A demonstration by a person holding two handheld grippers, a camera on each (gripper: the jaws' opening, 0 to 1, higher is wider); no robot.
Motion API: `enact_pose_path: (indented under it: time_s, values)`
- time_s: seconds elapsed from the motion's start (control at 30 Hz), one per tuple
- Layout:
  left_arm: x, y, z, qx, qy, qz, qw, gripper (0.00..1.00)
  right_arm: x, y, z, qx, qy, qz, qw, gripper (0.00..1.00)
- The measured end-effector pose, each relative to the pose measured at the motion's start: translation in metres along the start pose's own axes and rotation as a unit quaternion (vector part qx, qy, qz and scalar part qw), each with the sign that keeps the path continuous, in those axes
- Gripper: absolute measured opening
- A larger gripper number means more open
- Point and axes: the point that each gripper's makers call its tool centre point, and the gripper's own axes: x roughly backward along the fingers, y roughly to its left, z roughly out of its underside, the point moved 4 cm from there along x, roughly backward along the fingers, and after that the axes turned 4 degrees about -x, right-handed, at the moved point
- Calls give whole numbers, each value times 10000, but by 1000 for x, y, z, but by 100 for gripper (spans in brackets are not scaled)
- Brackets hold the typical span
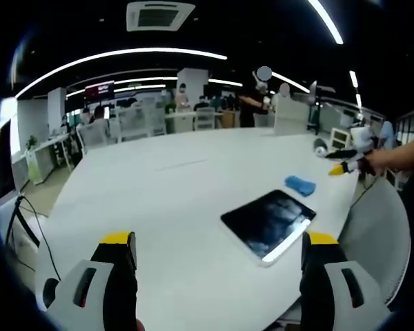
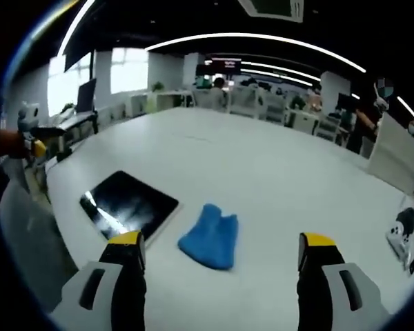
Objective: Wipe the mirror surface with the cleaning cloth until all visible marks leave the cleaned area.
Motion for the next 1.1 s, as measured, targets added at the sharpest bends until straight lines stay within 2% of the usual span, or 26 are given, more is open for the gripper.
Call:
enact_pose_path:
  time_s: [0.1,0.23,0.37,0.43,0.5,0.53,0.67,0.93,1.1]
  values:
    - [1,1,0,18,1,-9,10000,99,-11,-1,-9,-267,-35,-62,9996,90]
    - [1,4,1,41,16,-20,10000,99,-24,-1,-17,-290,14,-125,9995,82]
    - [1,7,1,42,25,-12,10000,99,-36,1,-18,-335,90,-186,9992,75]
    - [0,8,1,52,37,-7,10000,99,-44,4,-13,-310,170,-236,9991,67]
    - [-2,9,1,53,62,12,10000,99,-52,5,-4,-250,298,-256,9989,52]
    - [-3,10,1,54,73,23,10000,99,-54,5,1,-241,398,-227,9987,48]
    - [-8,11,0,74,99,77,9999,99,-70,2,21,-409,656,-191,9968,42]
    - [-15,13,-1,63,128,145,9998,99,-85,-3,40,-502,1022,-60,9935,19]
    - [-16,12,1,78,163,158,9997,99,-98,-4,42,-455,1082,-68,9931,19]
